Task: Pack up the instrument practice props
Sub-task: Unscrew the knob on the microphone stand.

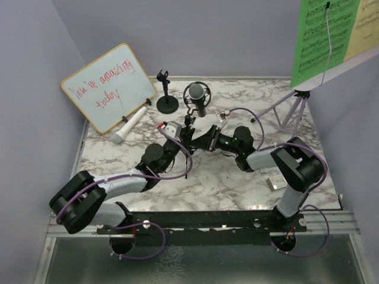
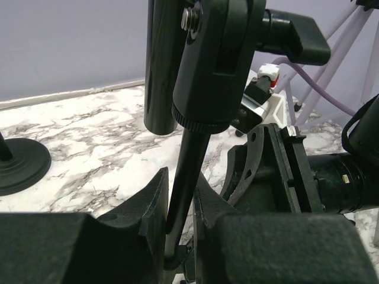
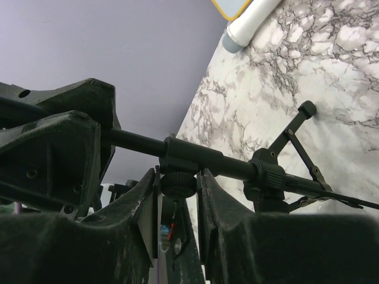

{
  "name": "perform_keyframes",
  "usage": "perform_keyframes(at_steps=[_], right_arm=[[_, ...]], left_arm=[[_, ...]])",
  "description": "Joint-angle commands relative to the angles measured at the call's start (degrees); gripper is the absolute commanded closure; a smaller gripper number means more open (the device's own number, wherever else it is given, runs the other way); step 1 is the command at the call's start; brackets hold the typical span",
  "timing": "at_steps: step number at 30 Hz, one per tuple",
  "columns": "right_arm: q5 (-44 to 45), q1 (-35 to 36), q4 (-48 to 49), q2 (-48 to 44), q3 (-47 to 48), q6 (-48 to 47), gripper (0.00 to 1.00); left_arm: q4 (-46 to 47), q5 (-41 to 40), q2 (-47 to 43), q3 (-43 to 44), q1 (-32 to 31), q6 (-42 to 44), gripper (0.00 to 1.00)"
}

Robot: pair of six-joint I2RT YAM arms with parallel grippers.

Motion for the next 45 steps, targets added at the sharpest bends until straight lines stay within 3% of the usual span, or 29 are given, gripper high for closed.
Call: perform_keyframes(at_steps=[1,4,5,16,26,32,40,45], right_arm=[[0.8,0.4,0.7,-1.2,-1.1,-1.4,0.79],[-0.2,0.4,-1.8,-1.7,-0.8,-5.7,0.98],[-0.6,0.4,-3.4,-1.9,-0.5,-8.1,0.99],[3.7,0.4,-18.3,-5.7,1.2,-44.1,0.99],[11.8,3.6,-17.0,-8.9,-2.2,-90.1,1.0],[19.9,7.5,-9.0,-4.5,-4.0,-113.2,1.0],[32.1,13.0,14.5,7.2,-7.9,-144.0,1.0],[33.2,14.7,12.8,7.1,-7.2,-143.3,0.92]], left_arm=[[-0.4,-1.7,0.8,-1.3,-0.8,-2.0,0.96],[-0.5,-2.6,0.7,-1.6,-0.8,-1.7,0.98],[-0.7,-2.9,0.7,-1.7,-0.8,-1.7,0.99],[-4.7,-0.9,0.3,-1.0,-0.8,-3.7,1.0],[-9.2,1.3,-1.1,1.1,-0.8,-5.9,1.0],[-9.6,1.8,0.0,1.6,-0.8,-9.0,1.0],[-9.6,1.1,0.4,1.3,-0.8,-11.1,1.0],[-9.7,-0.5,0.1,1.3,-0.8,-10.8,1.0]])
